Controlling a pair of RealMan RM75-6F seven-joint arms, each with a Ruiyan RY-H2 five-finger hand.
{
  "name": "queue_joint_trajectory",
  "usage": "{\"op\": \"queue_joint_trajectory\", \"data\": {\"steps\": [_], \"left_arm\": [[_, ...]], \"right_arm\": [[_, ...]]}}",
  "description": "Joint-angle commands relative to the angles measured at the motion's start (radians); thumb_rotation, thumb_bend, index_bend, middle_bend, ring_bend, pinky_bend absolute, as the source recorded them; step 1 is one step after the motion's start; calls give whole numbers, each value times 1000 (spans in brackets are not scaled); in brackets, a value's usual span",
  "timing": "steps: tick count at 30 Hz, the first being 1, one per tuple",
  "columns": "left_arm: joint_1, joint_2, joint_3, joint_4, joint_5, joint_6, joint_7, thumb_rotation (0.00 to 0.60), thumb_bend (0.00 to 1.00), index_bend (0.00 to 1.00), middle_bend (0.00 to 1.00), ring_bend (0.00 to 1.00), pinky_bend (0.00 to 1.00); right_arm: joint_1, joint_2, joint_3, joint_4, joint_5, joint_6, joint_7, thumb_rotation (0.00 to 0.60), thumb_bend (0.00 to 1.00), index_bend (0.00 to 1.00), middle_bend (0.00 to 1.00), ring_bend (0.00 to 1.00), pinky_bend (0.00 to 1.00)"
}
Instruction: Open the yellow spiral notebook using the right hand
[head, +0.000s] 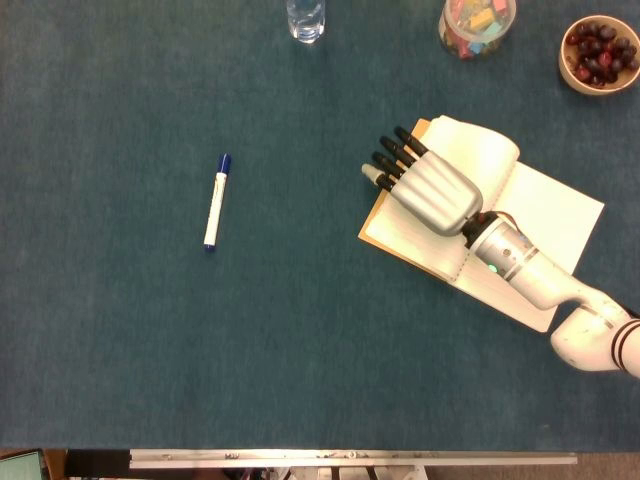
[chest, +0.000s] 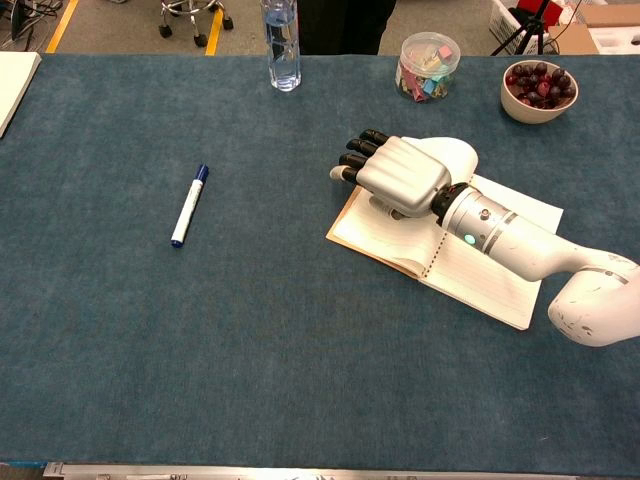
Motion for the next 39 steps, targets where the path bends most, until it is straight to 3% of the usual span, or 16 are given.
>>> {"op": "queue_joint_trajectory", "data": {"steps": [1, 9, 21, 29, 39], "left_arm": [[-2, -1, 0, 1, 1, -2, 1, 600, 486, 79, 104, 21, 58], [-9, 3, -6, -5, 4, -4, 5, 600, 486, 79, 104, 21, 57], [-26, 2, -13, -6, 6, -17, 6, 600, 486, 79, 104, 21, 58], [-35, -3, -14, -8, 6, -27, 13, 600, 486, 78, 104, 21, 58], [-42, -6, -15, -4, 1, -38, 12, 600, 486, 79, 104, 21, 58]], "right_arm": [[5, 7, 21, -6, 8, 30, 22, 600, 443, 215, 216, 113, 123], [2, 124, 87, -142, 39, 113, 37, 600, 443, 214, 216, 113, 123], [-135, 507, 101, -533, 95, 222, -41, 600, 442, 214, 220, 113, 123], [-239, 690, 57, -701, 88, 285, -54, 600, 441, 215, 233, 113, 123], [-355, 750, -19, -718, 49, 346, -54, 600, 408, 214, 240, 113, 123]]}}
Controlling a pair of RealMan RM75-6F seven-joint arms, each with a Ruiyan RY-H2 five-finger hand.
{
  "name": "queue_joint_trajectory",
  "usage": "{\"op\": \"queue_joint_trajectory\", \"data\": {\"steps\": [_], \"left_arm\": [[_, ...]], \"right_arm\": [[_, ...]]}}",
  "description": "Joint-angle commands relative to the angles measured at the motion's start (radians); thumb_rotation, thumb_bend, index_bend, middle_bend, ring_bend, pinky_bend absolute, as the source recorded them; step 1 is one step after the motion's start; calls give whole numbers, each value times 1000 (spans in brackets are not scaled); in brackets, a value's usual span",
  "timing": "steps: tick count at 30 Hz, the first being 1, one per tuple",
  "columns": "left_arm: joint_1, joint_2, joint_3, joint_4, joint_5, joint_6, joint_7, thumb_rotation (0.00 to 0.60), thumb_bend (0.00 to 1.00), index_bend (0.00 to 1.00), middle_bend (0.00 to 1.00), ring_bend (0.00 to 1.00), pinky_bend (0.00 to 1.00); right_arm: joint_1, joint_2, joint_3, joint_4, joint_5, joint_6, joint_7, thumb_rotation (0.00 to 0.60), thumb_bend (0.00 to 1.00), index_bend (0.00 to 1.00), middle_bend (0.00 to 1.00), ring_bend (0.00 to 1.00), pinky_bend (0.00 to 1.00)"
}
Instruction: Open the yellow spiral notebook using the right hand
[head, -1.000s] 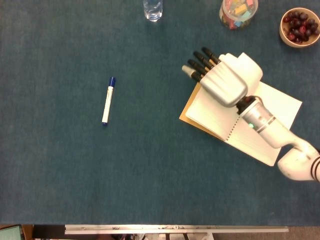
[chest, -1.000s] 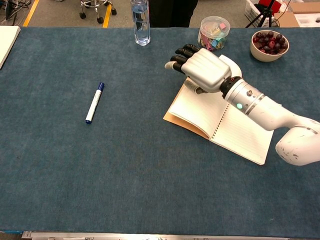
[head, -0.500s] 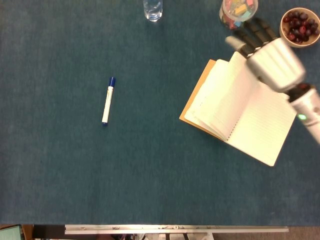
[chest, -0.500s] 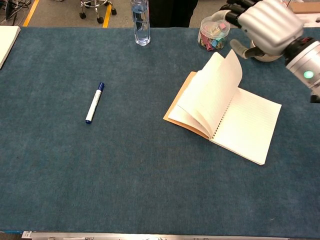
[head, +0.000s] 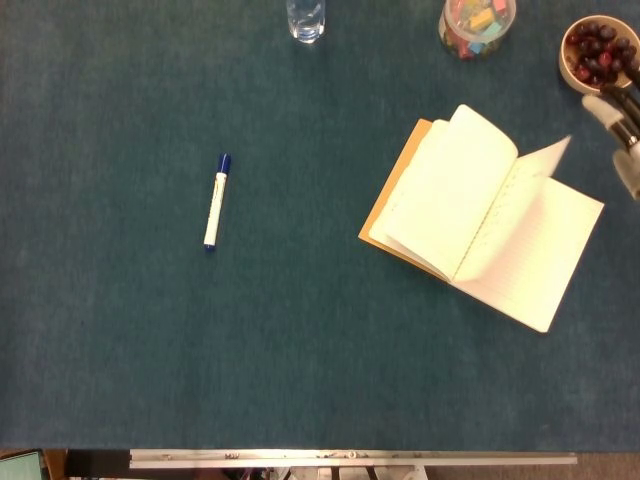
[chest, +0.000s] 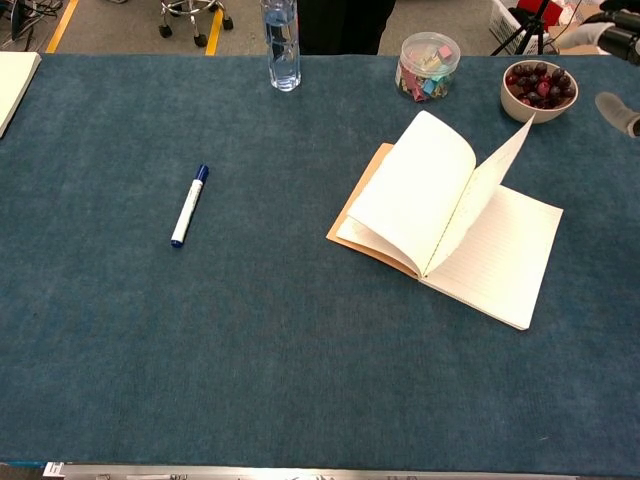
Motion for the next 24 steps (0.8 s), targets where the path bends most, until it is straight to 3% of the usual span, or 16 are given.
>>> {"op": "queue_joint_trajectory", "data": {"steps": [1, 13, 24], "left_arm": [[-2, -2, 0, 3, 1, -2, -2, 600, 486, 79, 104, 21, 58], [2, -1, 5, 4, 5, 8, -6, 600, 486, 79, 104, 21, 58], [8, 9, 7, -5, 3, 16, -3, 600, 486, 79, 104, 22, 58]], "right_arm": [[-28, -1, -23, 16, -15, 6, -14, 600, 381, 214, 240, 113, 123], [-41, -105, -30, 135, -31, -46, -40, 600, 120, 214, 223, 102, 117], [30, -306, 19, 247, -24, -149, -149, 600, 50, 2, 53, 1, 40]]}}
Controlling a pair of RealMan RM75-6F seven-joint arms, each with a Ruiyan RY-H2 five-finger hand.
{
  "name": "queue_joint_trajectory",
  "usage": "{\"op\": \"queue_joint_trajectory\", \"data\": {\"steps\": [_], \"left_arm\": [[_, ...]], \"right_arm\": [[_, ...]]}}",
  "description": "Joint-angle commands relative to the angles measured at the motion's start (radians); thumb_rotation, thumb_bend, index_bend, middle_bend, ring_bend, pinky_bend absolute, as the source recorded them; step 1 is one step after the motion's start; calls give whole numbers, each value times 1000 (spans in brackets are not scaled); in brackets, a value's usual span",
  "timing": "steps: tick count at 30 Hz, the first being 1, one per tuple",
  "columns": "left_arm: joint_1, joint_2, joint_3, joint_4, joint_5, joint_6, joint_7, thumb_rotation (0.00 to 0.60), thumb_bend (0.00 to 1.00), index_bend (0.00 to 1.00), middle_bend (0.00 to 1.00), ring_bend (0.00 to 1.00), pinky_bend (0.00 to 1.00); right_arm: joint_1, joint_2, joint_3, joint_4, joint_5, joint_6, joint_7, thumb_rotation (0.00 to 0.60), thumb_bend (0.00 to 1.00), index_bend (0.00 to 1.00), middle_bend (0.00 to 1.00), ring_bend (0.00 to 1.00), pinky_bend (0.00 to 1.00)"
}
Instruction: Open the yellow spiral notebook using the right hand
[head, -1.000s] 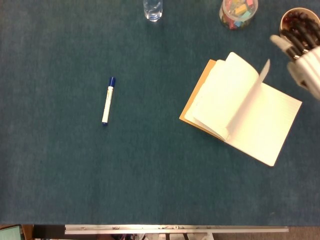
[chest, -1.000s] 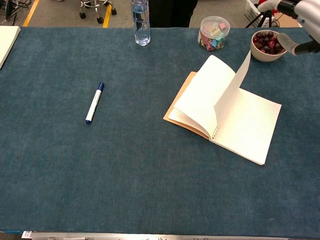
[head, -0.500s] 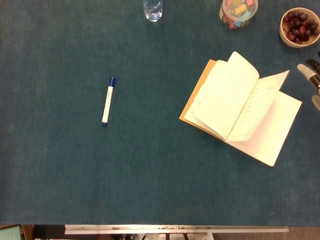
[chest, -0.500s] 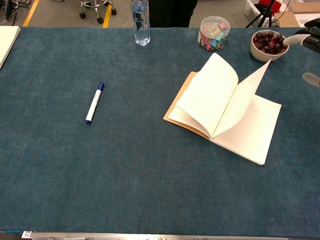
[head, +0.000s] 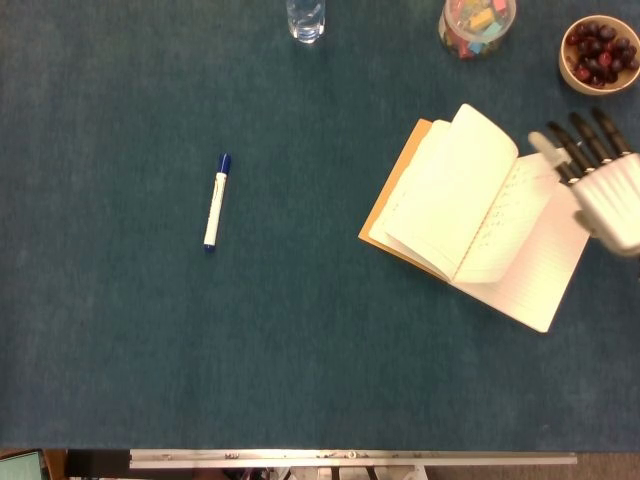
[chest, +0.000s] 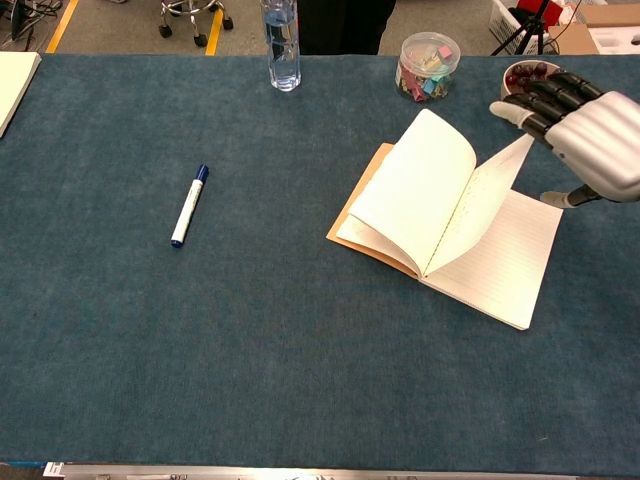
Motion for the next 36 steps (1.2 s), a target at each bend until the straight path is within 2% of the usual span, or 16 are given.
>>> {"op": "queue_joint_trajectory", "data": {"steps": [1, 7, 16, 28, 36], "left_arm": [[2, 2, 1, -1, -1, 2, 0, 600, 486, 79, 104, 21, 58], [7, 10, 4, -6, -5, 3, 0, 600, 485, 79, 104, 21, 58], [13, 19, 8, -11, -3, 8, -19, 600, 486, 79, 104, 21, 58], [15, 23, 10, -14, -2, 7, -18, 600, 486, 79, 104, 21, 58], [17, 23, 11, -12, -5, 7, -19, 600, 486, 78, 104, 22, 58]], "right_arm": [[33, -64, 22, 41, 11, -46, -37, 600, 48, 0, 39, 0, 37], [90, -165, 53, 102, 17, -98, -79, 600, 33, 0, 1, 0, 28], [167, -271, 93, 180, 37, -160, -118, 600, 33, 0, 0, 0, 28], [223, -375, 107, 291, 74, -221, -148, 600, 33, 0, 0, 0, 28], [234, -397, 101, 319, 81, -225, -140, 600, 33, 0, 0, 0, 28]]}}
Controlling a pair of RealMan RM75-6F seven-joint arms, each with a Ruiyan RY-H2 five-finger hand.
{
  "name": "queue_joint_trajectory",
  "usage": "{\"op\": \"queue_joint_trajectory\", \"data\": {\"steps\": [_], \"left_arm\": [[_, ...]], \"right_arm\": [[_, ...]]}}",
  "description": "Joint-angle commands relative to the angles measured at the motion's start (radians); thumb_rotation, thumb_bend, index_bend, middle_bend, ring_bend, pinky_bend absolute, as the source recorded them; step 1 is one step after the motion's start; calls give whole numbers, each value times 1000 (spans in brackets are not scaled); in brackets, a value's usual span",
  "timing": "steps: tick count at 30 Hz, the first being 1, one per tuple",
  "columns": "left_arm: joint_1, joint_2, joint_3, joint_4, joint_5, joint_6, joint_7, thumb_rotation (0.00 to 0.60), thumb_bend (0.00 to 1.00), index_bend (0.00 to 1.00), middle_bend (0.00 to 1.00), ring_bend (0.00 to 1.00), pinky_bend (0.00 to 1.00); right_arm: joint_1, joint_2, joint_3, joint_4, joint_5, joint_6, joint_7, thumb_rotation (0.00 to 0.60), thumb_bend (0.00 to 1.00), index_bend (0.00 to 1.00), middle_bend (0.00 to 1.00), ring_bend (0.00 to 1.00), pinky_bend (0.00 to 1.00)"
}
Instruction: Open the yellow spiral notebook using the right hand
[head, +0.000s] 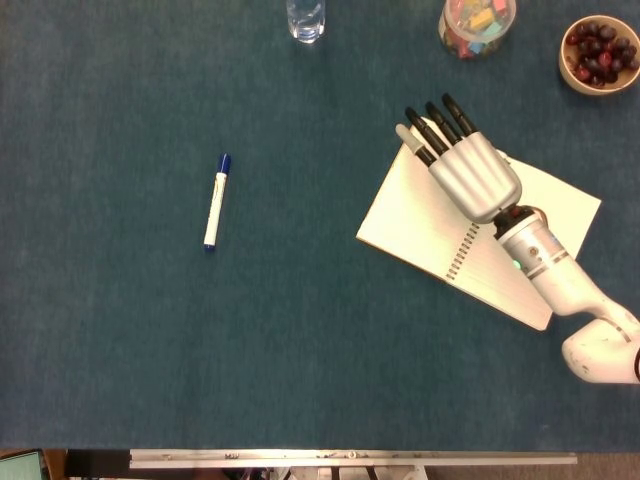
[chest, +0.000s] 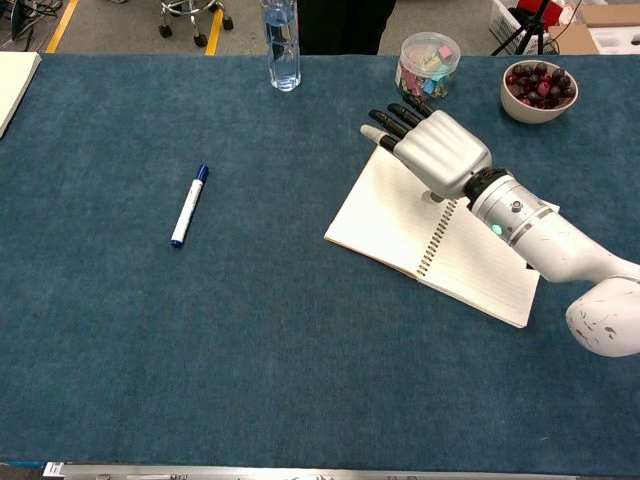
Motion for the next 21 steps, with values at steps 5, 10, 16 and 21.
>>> {"op": "queue_joint_trajectory", "data": {"steps": [5, 10, 16, 21], "left_arm": [[-1, 1, -3, 3, -2, 1, -3, 600, 486, 79, 104, 22, 58], [-7, -1, -8, 4, -4, -6, -1, 600, 486, 79, 104, 22, 58], [-20, -7, -15, 7, -8, -20, 0, 600, 486, 79, 105, 22, 58], [-31, -12, -21, 7, -12, -32, 7, 600, 486, 79, 104, 22, 58]], "right_arm": [[-7, 51, 16, -79, -3, 60, 40, 600, 33, 0, 0, 0, 28], [-44, 171, 34, -246, 14, 117, 36, 600, 34, 0, 0, 0, 28], [-131, 370, 29, -466, 51, 187, 5, 600, 40, 0, 1, 0, 27], [-215, 496, 10, -574, 66, 265, 15, 600, 112, 0, 69, 10, 47]]}}
